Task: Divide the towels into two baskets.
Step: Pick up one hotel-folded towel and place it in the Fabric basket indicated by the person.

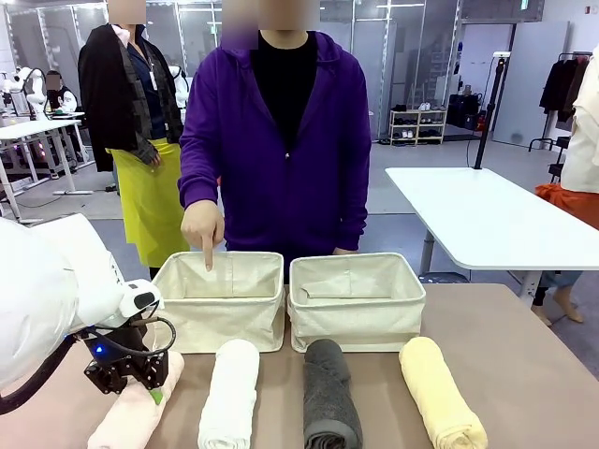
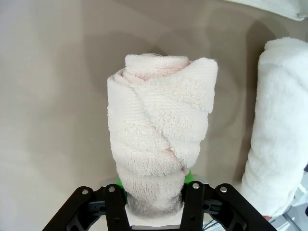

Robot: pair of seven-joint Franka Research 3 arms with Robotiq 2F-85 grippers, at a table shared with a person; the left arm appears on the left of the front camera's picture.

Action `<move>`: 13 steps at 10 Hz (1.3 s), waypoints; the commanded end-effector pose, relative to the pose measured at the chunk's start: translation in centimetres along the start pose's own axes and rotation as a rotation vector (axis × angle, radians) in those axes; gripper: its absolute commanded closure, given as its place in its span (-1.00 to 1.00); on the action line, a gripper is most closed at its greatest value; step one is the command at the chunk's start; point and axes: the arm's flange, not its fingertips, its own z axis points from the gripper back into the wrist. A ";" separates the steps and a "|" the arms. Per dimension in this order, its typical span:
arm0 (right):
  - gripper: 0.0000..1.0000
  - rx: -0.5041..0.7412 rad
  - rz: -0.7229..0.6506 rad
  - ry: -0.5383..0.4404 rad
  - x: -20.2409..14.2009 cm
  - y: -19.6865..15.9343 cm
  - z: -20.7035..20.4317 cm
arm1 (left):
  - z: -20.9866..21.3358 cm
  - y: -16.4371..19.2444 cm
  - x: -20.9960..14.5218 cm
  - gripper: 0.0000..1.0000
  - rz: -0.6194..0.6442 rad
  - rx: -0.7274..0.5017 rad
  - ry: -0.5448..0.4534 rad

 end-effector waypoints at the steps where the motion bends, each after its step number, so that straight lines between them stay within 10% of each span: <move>1: -1.00 0.010 0.002 -0.007 -0.1 0.4 0.2 | -0.2 0.0 0.0 0.55 0.002 -0.002 0.004; 5: -1.00 0.010 0.002 -0.007 -0.1 0.4 0.2 | -0.2 0.0 0.0 0.55 0.002 -0.002 0.004; 6: -1.00 0.010 0.002 -0.007 -0.1 0.4 0.2 | 0.0 0.0 0.0 0.20 0.000 0.000 0.000; 13: -1.00 0.010 0.002 -0.007 -0.1 0.4 0.2 | 11.7 -6.9 0.5 0.20 -0.688 0.023 0.093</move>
